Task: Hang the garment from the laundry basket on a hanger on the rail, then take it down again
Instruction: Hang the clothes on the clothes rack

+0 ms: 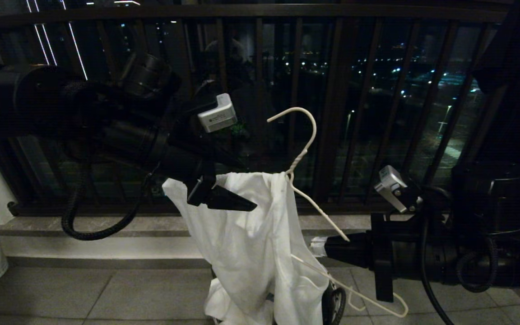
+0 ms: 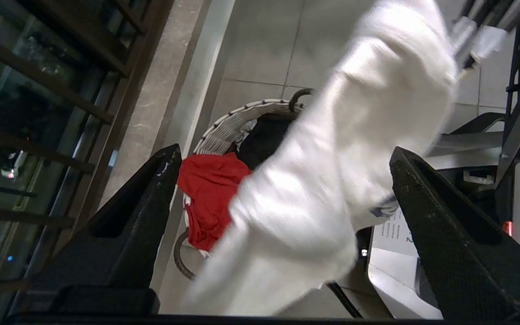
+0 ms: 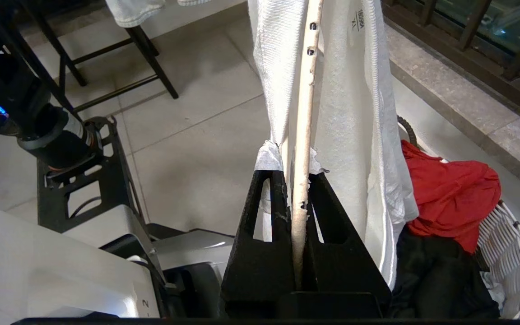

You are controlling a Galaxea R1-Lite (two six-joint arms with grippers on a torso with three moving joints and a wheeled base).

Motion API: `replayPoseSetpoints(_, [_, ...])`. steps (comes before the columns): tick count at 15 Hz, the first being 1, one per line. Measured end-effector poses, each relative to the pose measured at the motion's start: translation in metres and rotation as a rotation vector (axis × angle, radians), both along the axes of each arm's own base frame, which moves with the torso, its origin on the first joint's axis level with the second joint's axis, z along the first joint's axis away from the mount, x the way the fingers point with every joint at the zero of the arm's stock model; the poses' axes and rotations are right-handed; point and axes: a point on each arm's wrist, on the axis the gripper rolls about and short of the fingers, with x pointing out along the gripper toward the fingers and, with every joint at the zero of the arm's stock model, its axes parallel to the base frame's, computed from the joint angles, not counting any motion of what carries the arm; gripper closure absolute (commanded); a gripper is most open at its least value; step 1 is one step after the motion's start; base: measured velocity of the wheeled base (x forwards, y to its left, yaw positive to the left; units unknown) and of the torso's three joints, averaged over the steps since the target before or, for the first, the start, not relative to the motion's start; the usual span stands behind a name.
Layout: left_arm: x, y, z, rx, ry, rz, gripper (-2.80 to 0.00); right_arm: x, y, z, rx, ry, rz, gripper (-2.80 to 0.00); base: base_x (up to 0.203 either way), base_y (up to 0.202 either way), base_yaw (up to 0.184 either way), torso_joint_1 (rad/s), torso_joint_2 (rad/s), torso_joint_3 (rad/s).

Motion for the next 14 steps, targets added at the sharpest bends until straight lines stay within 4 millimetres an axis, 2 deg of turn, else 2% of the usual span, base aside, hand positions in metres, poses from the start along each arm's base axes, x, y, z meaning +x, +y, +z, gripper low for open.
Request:
replayPoseSetpoints(4, [0.014, -0.013, -0.012, 0.014, 0.025, -0.019, -2.8, 0.002, 0.001, -0.004, -0.008, 0.011, 0.002, 0.0, 0.0, 0.0, 0.0, 0.0, 0.0, 0.0])
replayPoseSetpoints(9, [0.022, -0.019, -0.029, 0.042, 0.052, -0.043, -2.8, 0.005, 0.003, -0.008, -0.016, 0.024, 0.002, 0.0, 0.0, 0.0, 0.0, 0.0, 0.0, 0.0])
replayPoseSetpoints(10, [0.022, -0.02, -0.031, 0.041, 0.059, -0.049, 0.0, 0.005, 0.003, -0.008, -0.016, 0.024, 0.002, 0.0, 0.0, 0.0, 0.0, 0.0, 0.0, 0.0])
replayPoseSetpoints(14, [0.023, -0.02, -0.034, 0.044, 0.069, -0.051, 0.0, 0.008, 0.004, -0.011, -0.021, 0.031, -0.001, 0.0, 0.0, 0.0, 0.0, 0.0, 0.0, 0.0])
